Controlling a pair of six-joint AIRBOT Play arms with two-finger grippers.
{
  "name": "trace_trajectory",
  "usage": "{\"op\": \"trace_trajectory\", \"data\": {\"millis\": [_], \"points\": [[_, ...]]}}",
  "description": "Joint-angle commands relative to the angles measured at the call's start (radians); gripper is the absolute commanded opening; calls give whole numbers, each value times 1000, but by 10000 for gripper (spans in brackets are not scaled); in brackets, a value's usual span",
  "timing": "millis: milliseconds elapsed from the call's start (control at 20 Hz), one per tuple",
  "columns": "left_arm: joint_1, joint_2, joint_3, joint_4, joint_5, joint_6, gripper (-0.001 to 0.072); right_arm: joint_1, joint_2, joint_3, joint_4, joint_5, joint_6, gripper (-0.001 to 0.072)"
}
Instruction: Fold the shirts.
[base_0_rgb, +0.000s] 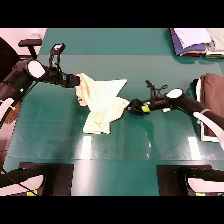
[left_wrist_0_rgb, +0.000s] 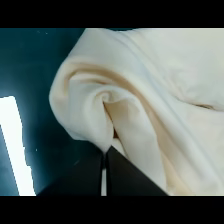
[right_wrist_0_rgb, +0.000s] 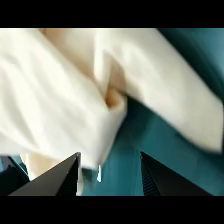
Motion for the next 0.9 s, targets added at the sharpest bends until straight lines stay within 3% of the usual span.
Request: {"op": "trace_trajectory", "data": {"millis": [0,50,100,150,300,500,850], "points": [[1,1,1,1,-1,0,25,27,-132,137,23,3,-11,429],[1,1,1,1,-1,0,24,35,-153,168,23,5,-11,359],[1,1,1,1,-4,0,24,42,-167,194,18,3,-12,154],[1,1,1,1,-10,0,24,42,-176,219,12,2,-18,16],[1,51,6,30,-21,0,23,7,-126,293,-95,13,-23,14],[1,253,117,133,-35,3,23,-120,101,480,-323,127,-6,14],[1,504,442,-12,-201,113,23,-225,419,859,-467,322,49,14]]}}
